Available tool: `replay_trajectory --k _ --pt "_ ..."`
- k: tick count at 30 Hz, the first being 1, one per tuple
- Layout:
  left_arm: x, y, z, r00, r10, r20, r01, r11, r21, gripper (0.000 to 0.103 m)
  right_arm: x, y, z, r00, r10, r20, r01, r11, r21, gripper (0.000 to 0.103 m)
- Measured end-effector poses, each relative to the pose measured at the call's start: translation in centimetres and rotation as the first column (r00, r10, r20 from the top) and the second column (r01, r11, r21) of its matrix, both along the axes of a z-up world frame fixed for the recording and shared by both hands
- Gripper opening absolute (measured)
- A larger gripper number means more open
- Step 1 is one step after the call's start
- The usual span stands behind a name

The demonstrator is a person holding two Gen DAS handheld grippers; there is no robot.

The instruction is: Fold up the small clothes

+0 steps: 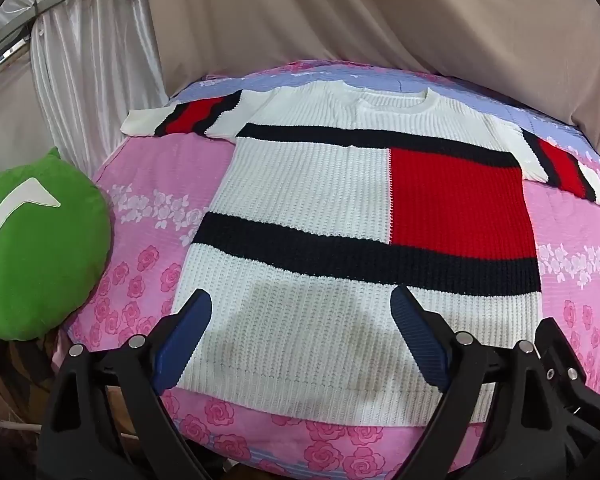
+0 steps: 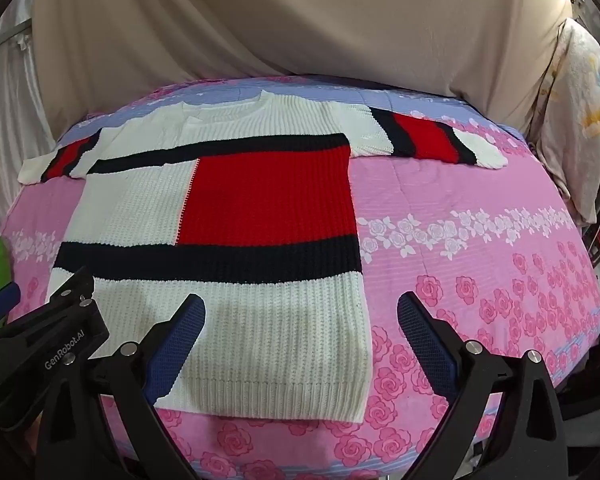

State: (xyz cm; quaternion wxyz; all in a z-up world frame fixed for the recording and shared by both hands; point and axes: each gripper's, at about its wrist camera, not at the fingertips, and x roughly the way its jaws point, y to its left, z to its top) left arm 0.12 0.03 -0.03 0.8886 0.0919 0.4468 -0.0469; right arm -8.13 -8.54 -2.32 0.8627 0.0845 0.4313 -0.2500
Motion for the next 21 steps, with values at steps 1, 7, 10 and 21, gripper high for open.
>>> replay_trajectory --k 1,7,10,21 --pt "0.0 0.0 0.0 1.0 0.001 -0.002 -0.001 1.0 0.0 0.088 0.1 0.1 0.0 1.0 -0.003 -0.001 0.003 1.0 0.003 0.096" --pt "0.1 -0.1 -0.1 1.0 -0.006 -0.001 0.006 1.0 -0.001 0.088 0.2 0.0 0.1 1.0 0.005 0.002 -0.005 1.0 0.019 0.096" --pt "-0.4 -0.2 0.3 1.0 -0.006 0.0 0.006 1.0 -0.001 0.088 0.2 -0.2 0.4 1.0 0.007 -0.002 -0.007 1.0 0.013 0.096" --pt "-0.8 -0.1 0.0 1.0 -0.007 0.003 0.007 1.0 -0.006 0.088 -0.1 0.2 0.2 1.0 0.001 -0.004 -0.001 1.0 -0.001 0.096"
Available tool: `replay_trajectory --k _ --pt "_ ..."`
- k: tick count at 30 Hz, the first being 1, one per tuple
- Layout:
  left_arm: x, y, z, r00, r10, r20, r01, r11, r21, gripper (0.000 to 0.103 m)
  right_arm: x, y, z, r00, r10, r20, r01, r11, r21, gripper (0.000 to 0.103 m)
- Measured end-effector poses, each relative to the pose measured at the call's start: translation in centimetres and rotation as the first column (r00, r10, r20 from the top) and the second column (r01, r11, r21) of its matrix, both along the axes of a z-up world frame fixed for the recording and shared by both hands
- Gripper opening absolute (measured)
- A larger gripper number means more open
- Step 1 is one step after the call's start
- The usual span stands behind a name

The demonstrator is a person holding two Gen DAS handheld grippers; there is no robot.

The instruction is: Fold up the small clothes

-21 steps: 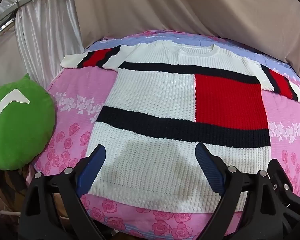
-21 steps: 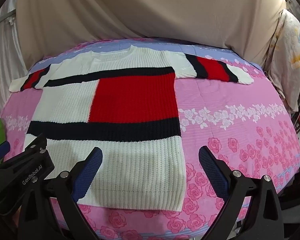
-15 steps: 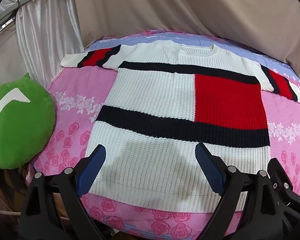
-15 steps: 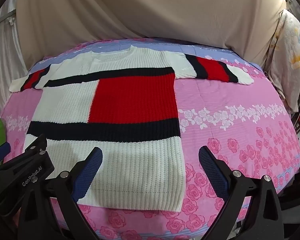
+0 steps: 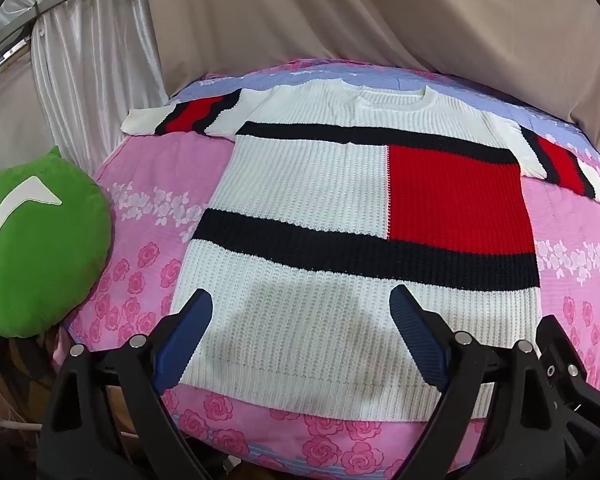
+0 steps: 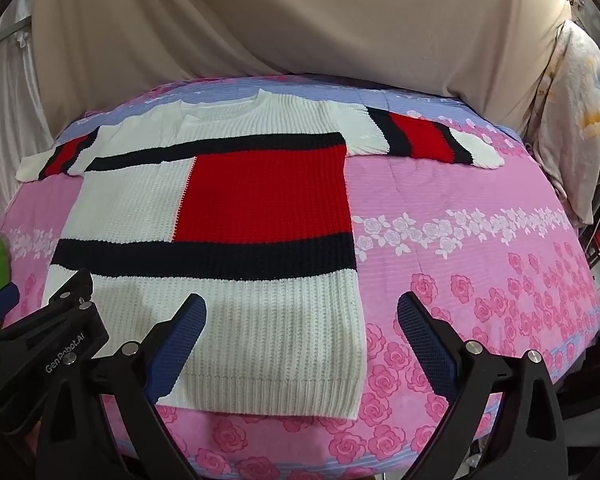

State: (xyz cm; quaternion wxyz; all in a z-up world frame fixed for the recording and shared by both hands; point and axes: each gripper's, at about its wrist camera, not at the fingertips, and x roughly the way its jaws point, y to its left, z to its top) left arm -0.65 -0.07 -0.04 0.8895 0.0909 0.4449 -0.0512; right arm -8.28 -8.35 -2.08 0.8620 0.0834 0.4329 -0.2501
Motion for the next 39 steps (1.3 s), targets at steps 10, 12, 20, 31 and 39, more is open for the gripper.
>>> replay_trajectory --k 10,12,20,31,39 --pt "-0.16 0.05 0.21 1.0 0.002 0.005 -0.002 1.0 0.0 0.088 -0.14 -0.18 0.16 1.0 -0.001 -0.001 0.001 1.0 0.0 0.096" --pt "-0.21 0.02 0.26 1.0 0.004 0.007 -0.004 1.0 0.002 0.088 -0.2 -0.19 0.18 1.0 -0.001 0.0 0.001 1.0 0.0 0.096" --pt "-0.35 0.11 0.42 1.0 0.008 0.01 -0.008 1.0 0.008 0.088 -0.14 -0.23 0.31 1.0 0.003 -0.003 -0.003 1.0 0.005 0.095" --pt "-0.2 0.42 0.19 1.0 0.01 0.003 -0.01 1.0 0.011 0.088 0.06 -0.07 -0.08 1.0 0.005 -0.009 -0.005 1.0 0.014 0.095" --pt "-0.24 0.4 -0.06 1.0 0.011 0.0 -0.011 1.0 0.015 0.088 0.04 -0.17 -0.29 1.0 0.005 -0.015 -0.005 1.0 0.022 0.095"
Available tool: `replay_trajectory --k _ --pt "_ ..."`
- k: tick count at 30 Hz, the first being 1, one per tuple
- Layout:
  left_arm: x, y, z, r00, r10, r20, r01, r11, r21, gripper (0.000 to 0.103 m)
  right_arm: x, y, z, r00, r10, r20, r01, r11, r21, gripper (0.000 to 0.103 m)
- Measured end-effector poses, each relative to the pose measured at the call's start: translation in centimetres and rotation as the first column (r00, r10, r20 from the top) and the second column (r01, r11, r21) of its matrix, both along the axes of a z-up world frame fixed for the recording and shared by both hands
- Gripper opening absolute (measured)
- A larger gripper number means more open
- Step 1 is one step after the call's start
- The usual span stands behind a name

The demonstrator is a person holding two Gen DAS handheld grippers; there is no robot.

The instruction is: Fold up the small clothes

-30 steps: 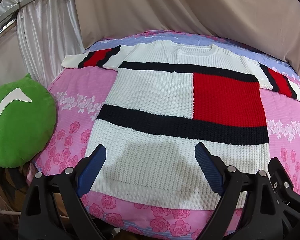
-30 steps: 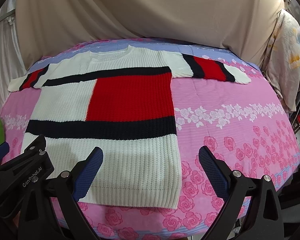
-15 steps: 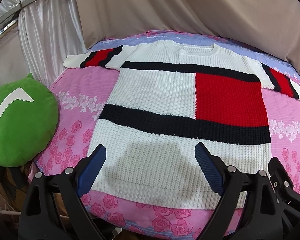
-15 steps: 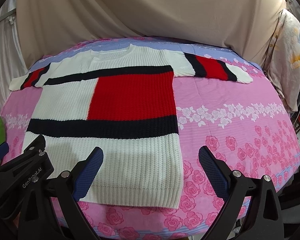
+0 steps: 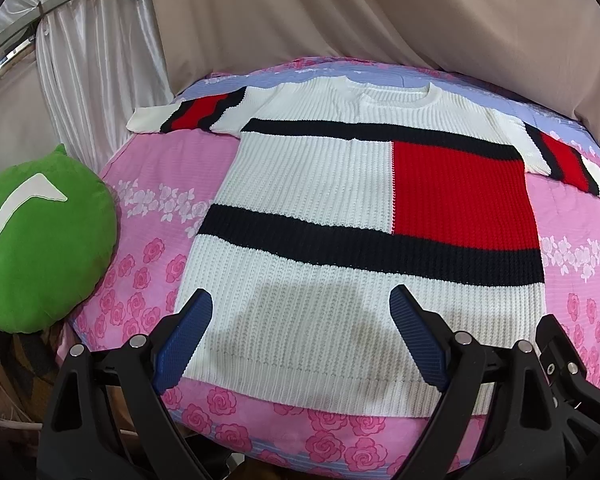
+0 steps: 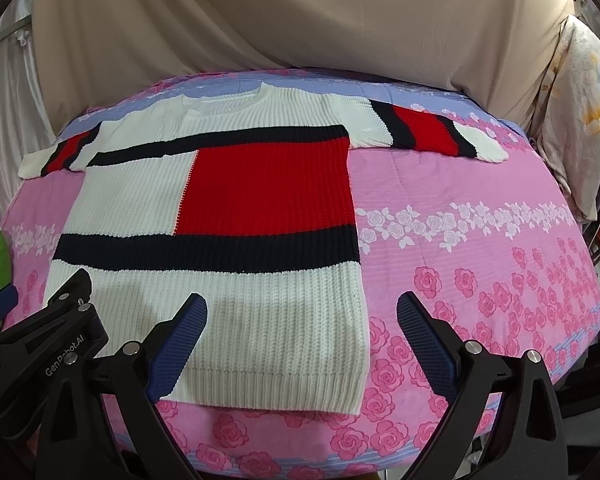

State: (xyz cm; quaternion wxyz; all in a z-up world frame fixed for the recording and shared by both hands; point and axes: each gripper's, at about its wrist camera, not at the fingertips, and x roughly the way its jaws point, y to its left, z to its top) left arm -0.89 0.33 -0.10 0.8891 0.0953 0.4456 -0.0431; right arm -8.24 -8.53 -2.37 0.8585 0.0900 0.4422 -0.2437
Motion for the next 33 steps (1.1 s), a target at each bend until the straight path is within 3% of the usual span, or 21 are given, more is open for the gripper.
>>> replay_trajectory --k 33 --pt "1.1 -1.3 -0.7 1.0 -0.004 -0.016 0.004 1.0 0.021 0.088 0.8 -0.6 -0.7 1.0 -0.008 -0.017 0.008 1.0 0.011 0.095"
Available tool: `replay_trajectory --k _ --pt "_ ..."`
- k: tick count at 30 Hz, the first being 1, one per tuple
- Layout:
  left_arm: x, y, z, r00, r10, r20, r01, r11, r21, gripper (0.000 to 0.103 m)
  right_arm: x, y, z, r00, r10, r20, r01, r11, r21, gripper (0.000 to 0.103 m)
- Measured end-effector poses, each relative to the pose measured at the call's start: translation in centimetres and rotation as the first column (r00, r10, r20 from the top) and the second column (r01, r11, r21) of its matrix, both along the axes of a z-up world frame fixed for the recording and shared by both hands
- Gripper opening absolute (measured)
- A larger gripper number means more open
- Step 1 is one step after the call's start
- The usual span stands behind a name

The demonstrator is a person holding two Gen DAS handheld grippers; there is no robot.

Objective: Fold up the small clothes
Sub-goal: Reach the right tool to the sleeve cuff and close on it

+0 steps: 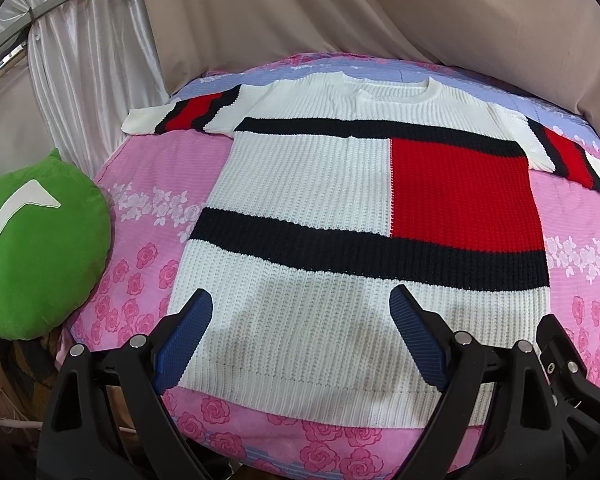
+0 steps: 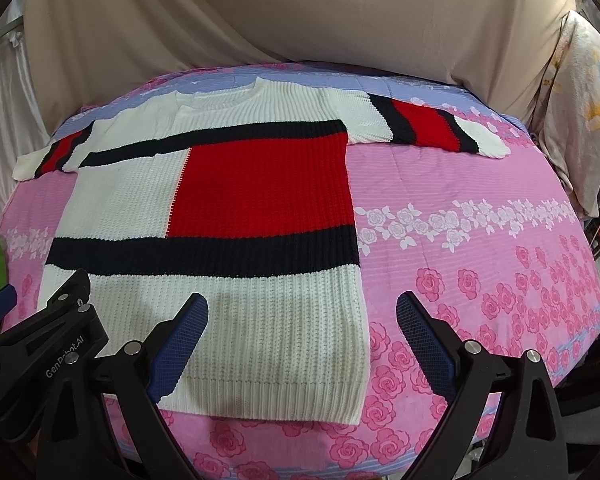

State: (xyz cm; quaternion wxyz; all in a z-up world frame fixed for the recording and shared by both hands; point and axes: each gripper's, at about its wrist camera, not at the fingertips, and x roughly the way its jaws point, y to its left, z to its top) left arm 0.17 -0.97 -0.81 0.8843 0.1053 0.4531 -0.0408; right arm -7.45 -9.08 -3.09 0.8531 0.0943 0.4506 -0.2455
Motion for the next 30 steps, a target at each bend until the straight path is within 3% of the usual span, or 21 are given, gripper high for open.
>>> replay_trajectory --k 6,10,14,18,22,24,26,30 --pt "0.3 -0.3 -0.6 1.0 0.003 -0.019 -0.002 1.0 0.003 0.088 0.6 -0.4 -0.4 1.0 0.002 -0.017 -0.001 1.0 0.019 0.095" --pt "0.8 -0.2 -0.9 0.999 0.014 -0.036 -0.014 1.0 -0.014 0.092 1.0 -2.5 -1.9 1.0 0.015 -0.018 -0.013 0.99 0.141 0.094" --pt "2.0 1.1 -0.9 0.996 0.051 -0.072 -0.058 0.994 -0.093 0.095 0.8 -7.9 -2.5 0.997 -0.08 0.011 0.077 0.984 0.162 0.094" --pt "3.1 2.0 -0.9 0.994 0.083 -0.073 -0.093 0.984 -0.153 0.095 1.6 -17.9 -2.6 0.98 -0.19 0.051 0.178 0.966 0.19 0.094" --pt "4.5 2.2 -1.2 0.99 0.112 -0.083 -0.125 0.978 -0.165 0.095 2.9 -30.2 -3.0 0.937 -0.336 0.091 0.311 0.926 0.215 0.092" --pt "5.2 2.2 -1.5 0.987 0.13 -0.091 -0.143 0.976 -0.161 0.094 3.1 -36.8 -3.8 0.885 -0.449 0.124 0.405 0.873 0.271 0.091" --pt "5.8 2.1 -1.8 0.986 0.135 -0.097 -0.149 0.976 -0.157 0.094 3.4 -41.9 -4.9 0.822 -0.557 0.116 0.503 0.806 0.311 0.083" --pt "7.0 1.4 -2.4 0.986 0.117 -0.117 -0.135 0.978 -0.158 0.094 4.5 -48.3 -6.6 0.753 -0.646 0.126 0.577 0.74 0.346 0.077"
